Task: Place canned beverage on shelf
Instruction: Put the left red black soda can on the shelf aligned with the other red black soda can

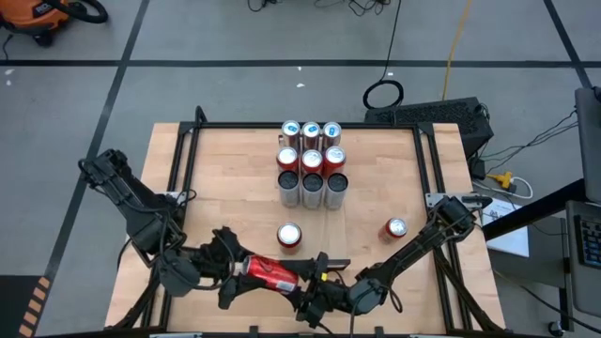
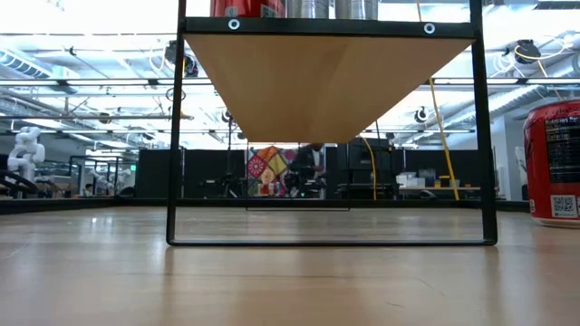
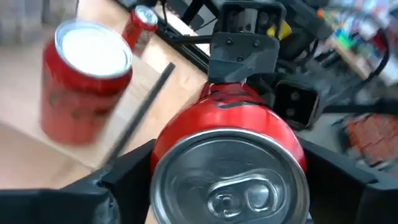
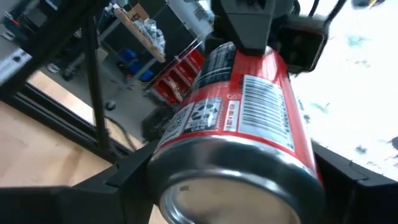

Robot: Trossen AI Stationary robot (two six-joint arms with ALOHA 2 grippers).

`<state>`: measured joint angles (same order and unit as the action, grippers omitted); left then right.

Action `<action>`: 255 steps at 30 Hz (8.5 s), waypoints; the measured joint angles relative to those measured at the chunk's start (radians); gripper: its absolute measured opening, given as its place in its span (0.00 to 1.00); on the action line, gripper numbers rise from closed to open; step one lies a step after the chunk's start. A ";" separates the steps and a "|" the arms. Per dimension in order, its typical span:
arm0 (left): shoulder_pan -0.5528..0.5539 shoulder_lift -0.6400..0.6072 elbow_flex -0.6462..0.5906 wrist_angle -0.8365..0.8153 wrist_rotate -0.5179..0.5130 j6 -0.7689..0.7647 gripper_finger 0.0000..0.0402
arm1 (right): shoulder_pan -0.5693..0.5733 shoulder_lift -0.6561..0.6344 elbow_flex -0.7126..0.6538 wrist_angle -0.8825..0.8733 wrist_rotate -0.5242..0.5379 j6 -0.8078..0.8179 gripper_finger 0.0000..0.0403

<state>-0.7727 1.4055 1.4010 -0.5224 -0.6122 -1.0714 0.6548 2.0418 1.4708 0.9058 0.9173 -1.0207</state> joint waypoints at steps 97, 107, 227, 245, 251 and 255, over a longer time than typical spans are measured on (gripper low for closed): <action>-0.152 0.062 -0.011 0.242 -0.151 1.604 0.99 | 0.144 -0.140 0.000 -0.111 -0.010 0.866 0.66; -0.107 0.069 -0.023 0.326 -0.084 1.615 0.99 | 0.108 -0.139 0.000 -0.101 -0.061 0.851 0.66; 0.097 0.209 0.024 0.055 0.184 1.783 0.72 | -0.132 -0.221 0.000 -0.878 -0.709 1.446 0.83; 0.087 0.208 0.021 0.095 0.142 1.750 0.74 | -0.129 -0.230 0.000 -0.871 -0.742 1.424 0.68; 0.049 0.207 0.021 0.163 0.006 1.729 0.90 | -0.116 -0.260 0.000 -0.874 -0.735 1.383 0.68; 0.007 0.207 0.021 0.272 -0.126 1.744 0.98 | -0.105 -0.287 0.000 -0.872 -0.738 1.343 0.68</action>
<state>-0.7657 1.6127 1.4223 -0.2500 -0.7380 0.6728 0.5500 1.7545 1.4704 0.0341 0.1788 0.3228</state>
